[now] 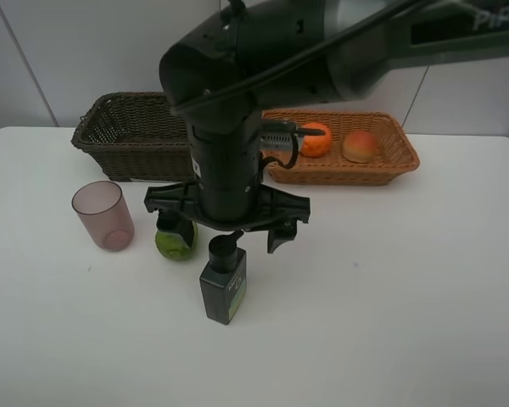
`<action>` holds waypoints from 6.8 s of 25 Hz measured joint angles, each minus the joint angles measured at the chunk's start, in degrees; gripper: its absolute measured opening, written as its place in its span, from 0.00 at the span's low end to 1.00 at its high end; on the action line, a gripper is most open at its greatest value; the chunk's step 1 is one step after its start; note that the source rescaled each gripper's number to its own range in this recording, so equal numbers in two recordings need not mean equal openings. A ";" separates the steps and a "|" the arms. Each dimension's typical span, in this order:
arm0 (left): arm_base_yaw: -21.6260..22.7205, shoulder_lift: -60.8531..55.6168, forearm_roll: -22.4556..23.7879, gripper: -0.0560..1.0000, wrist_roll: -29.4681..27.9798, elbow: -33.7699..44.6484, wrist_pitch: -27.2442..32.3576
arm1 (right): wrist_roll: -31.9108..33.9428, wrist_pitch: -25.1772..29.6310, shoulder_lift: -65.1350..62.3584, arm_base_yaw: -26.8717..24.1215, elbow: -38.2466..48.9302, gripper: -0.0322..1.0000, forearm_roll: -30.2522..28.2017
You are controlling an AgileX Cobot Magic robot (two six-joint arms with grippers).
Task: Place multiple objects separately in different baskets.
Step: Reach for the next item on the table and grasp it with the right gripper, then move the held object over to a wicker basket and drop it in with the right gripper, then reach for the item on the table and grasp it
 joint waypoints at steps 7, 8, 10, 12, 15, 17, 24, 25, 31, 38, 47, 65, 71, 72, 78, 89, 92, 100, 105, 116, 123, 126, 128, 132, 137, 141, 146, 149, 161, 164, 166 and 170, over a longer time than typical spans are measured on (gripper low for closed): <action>0.00 0.00 0.00 0.95 0.00 0.00 0.00 | 2.27 -1.16 2.88 0.00 0.00 0.98 0.53; 0.00 0.00 0.00 0.95 0.00 0.00 0.00 | 2.33 -1.41 3.26 0.00 0.01 0.98 0.96; 0.00 0.00 0.00 0.95 0.00 0.00 0.00 | 2.33 -1.75 3.92 0.00 0.29 0.98 1.66; 0.00 0.00 0.00 0.95 0.00 0.00 0.00 | 2.38 -2.68 4.56 0.00 0.78 0.98 2.49; 0.00 0.00 0.00 0.95 0.00 0.00 0.00 | 2.51 -3.83 4.75 0.00 1.16 0.88 2.68; 0.00 0.00 0.00 0.95 0.00 0.00 0.00 | 2.51 -4.03 4.75 0.00 1.16 0.66 2.68; 0.00 0.00 0.00 0.95 0.00 0.00 0.00 | 2.57 -4.03 4.75 0.00 1.16 0.11 2.68; 0.00 0.00 0.00 0.95 0.00 0.00 0.00 | 2.57 -4.03 4.75 0.00 1.16 0.11 2.68; 0.00 0.00 0.00 0.95 0.00 0.00 0.00 | 2.52 -4.03 4.75 0.00 1.16 0.11 2.68; 0.00 0.00 0.00 0.95 0.00 0.00 0.00 | 1.44 -4.03 4.75 0.00 1.16 0.11 2.77; 0.00 0.00 0.00 0.95 0.00 0.00 0.00 | -22.53 -3.41 -1.32 -0.17 1.52 0.11 4.02; 0.00 0.00 0.00 0.95 0.00 0.00 0.00 | -57.51 -11.02 -3.57 -13.53 -16.22 0.11 4.13; 0.00 0.00 0.00 0.95 0.00 0.00 0.00 | -57.51 -29.14 1.16 -15.16 -18.03 0.11 4.19; 0.00 0.00 0.00 0.95 0.00 0.00 0.00 | -57.51 -32.43 2.26 -15.44 -18.15 0.11 4.19; 0.00 0.00 0.00 0.95 0.00 0.00 0.00 | -57.51 -46.01 8.83 -16.02 -18.26 0.11 4.04; 0.00 0.00 0.00 0.95 0.00 0.00 0.00 | -57.51 -60.78 18.48 -16.07 -18.26 0.11 4.21; 0.00 0.00 0.00 0.95 0.00 0.00 0.00 | -57.51 -63.80 19.90 -16.07 -18.26 0.11 4.21; 0.00 0.00 0.00 0.95 0.00 0.00 0.00 | -57.51 -64.90 22.41 -16.00 -18.33 0.11 4.21; 0.00 0.00 0.00 0.95 0.00 0.00 0.00 | -57.51 -65.81 22.35 -16.00 -18.33 0.19 4.21; 0.00 0.00 0.00 0.95 0.00 0.00 0.00 | -57.51 -60.15 19.15 -16.00 -18.44 0.82 4.48; 0.00 0.00 0.00 0.95 0.00 0.00 0.00 | -57.51 -42.85 11.41 -16.00 -18.44 0.83 5.44; 0.00 0.00 0.00 0.95 0.00 0.00 0.00 | -57.51 -33.44 8.39 -16.00 -18.44 0.83 5.44; 0.00 0.00 0.00 0.95 0.00 0.00 0.00 | -57.51 -27.22 6.73 -16.00 -18.44 0.83 5.60; 0.00 0.00 0.00 0.95 0.00 0.00 0.00 | -57.51 -18.49 3.36 -16.00 -16.45 0.83 9.09; 0.00 0.00 0.00 0.95 0.00 0.00 0.00 | -57.51 -14.93 -0.43 -15.73 -10.22 0.83 12.53; 0.00 0.00 0.00 0.95 0.00 0.00 0.00 | -59.64 -10.39 -1.20 -14.54 -7.42 0.83 12.86; 0.00 0.00 0.00 0.95 0.00 0.00 0.00 | -62.98 -4.20 -1.21 -13.82 -7.12 0.83 12.94; 0.00 0.00 0.00 0.95 0.00 0.00 0.00 | -63.04 -1.41 -2.15 -16.32 -6.23 0.83 13.37; 0.00 0.00 0.00 0.95 0.00 0.00 0.00 | -58.82 -5.99 -32.96 -47.14 25.74 0.83 10.38; 0.00 0.00 0.00 0.95 0.00 0.00 0.00 | -58.77 -4.90 -43.42 -53.45 30.87 0.83 9.02; 0.00 0.00 0.00 0.95 0.00 0.00 0.00 | -58.77 -4.10 -51.45 -54.94 32.62 0.83 8.96; 0.00 0.00 0.00 0.95 0.00 0.00 0.00 | -58.82 -0.43 -67.39 -55.26 33.41 0.83 9.05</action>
